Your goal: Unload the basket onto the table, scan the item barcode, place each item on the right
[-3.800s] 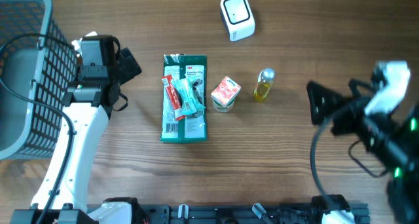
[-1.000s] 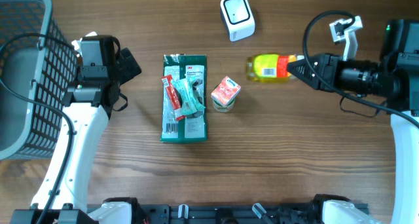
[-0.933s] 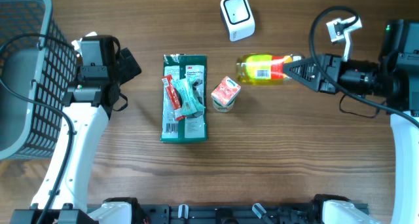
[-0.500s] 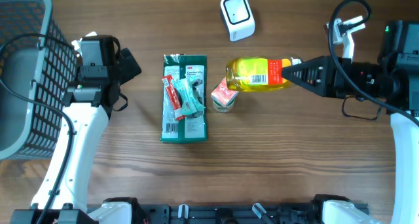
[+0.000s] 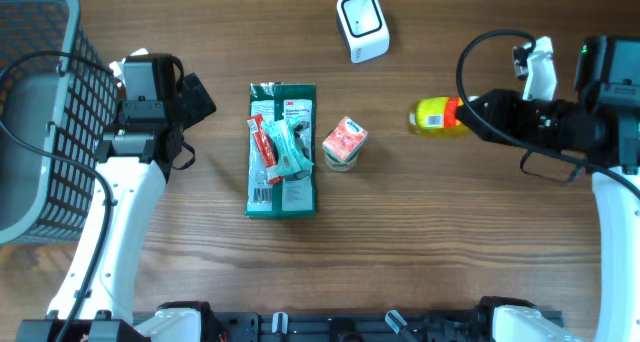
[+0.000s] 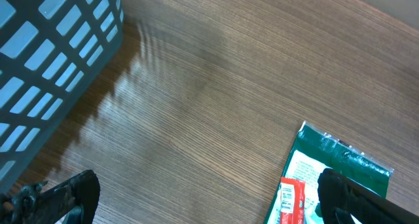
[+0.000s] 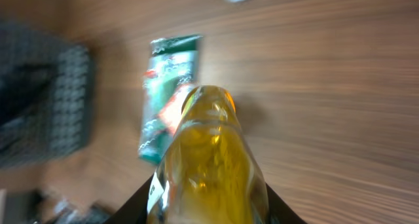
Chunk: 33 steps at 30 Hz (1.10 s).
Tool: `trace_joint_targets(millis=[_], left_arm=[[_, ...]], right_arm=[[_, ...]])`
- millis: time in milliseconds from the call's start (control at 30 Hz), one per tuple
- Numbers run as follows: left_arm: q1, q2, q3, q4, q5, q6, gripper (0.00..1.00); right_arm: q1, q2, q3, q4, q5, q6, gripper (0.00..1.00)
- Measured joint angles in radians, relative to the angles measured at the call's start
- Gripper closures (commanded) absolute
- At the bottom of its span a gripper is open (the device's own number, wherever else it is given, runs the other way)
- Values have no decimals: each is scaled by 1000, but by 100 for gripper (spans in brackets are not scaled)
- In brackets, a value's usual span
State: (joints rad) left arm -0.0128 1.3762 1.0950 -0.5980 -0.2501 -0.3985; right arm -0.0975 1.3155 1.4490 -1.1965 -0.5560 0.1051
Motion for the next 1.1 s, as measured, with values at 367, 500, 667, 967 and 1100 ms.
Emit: trace_joint_targets(millis=[367,500,667,967,1100], left_arm=[[0,0,0,2,0,0,0],[0,0,0,0,0,0,0],[0,0,0,0,0,0,0],[0,0,0,0,0,0,0],[0,0,0,0,0,0,0]], right_arm=[[174,462,697,-276,405,58,96],[320,587,749,-32,588,9,96],[515,746,753,270,885,-212,96],[635,1053,753,615,1339,-600,96],[631,1130,753,712,1448,-663,95]])
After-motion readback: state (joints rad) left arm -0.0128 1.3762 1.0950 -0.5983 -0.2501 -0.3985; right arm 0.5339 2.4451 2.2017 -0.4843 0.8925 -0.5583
